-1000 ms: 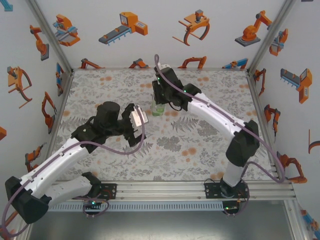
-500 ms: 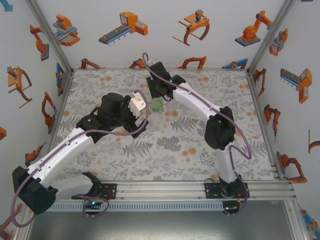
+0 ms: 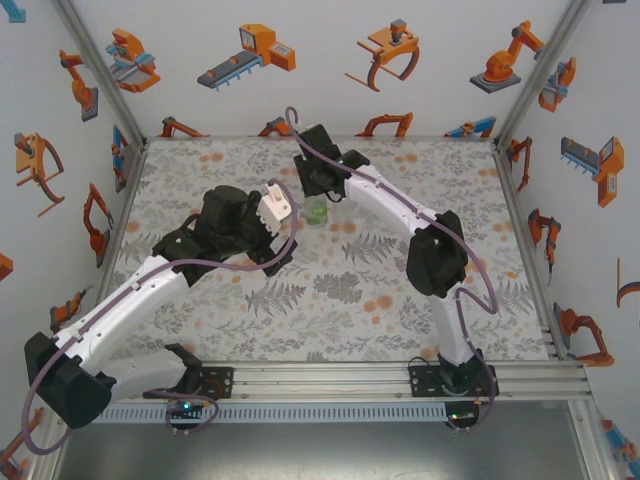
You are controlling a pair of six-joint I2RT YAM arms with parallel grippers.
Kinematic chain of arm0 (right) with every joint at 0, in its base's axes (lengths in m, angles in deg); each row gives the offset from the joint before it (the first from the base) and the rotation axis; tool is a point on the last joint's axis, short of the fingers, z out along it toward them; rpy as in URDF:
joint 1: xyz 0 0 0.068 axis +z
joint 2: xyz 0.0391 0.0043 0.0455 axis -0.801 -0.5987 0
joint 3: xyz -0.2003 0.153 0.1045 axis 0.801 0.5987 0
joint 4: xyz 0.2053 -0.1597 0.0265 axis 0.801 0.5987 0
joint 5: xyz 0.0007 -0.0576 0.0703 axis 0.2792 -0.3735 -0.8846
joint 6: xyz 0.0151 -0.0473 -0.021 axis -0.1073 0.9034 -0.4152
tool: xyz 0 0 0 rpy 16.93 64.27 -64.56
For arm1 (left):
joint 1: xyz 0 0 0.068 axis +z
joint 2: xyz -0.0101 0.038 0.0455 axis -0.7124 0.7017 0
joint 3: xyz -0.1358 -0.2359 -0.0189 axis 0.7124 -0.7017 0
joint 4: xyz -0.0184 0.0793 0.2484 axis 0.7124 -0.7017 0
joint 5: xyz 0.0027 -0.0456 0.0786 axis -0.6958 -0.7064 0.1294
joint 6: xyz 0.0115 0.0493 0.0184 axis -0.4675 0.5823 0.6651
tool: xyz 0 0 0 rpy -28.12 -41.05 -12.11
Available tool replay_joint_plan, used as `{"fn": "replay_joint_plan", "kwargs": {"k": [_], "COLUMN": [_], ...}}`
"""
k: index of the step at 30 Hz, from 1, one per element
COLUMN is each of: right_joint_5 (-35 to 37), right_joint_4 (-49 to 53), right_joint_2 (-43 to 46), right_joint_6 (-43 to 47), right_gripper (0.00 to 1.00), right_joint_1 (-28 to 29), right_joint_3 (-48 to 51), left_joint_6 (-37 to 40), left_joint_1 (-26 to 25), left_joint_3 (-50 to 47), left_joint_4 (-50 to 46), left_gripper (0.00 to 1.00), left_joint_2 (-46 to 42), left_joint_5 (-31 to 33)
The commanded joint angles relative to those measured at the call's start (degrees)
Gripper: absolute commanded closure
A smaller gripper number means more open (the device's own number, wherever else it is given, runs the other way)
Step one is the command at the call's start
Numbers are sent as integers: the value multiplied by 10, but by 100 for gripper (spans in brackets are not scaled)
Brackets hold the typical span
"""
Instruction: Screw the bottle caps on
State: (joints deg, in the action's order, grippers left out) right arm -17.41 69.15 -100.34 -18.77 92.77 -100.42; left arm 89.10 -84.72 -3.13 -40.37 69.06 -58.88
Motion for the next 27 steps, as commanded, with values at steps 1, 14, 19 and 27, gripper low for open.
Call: {"fn": "replay_joint_plan", "kwargs": {"k": [1,14,19,27], "right_joint_5": [2,22,48,97], "right_joint_4": [-12,5,4,-47], "right_joint_2": [8,90,157,304], "right_joint_6": [1,20,30,31], "right_gripper": [57,46,43,24], "right_joint_1": [-2,-3,-11,-47], "right_joint_3": [-2,0,52,240], "left_joint_6": [-9,-31,-67,-125], "left_joint_1": [3,11,18,35], "left_joint_3": [10,6,-7,-46], "left_joint_4": [-4,18,60,124], "left_gripper": [3,3,3,3], "left_joint_2": [0,-10,-22,-22], "left_joint_5": [-9,19,78,190]}}
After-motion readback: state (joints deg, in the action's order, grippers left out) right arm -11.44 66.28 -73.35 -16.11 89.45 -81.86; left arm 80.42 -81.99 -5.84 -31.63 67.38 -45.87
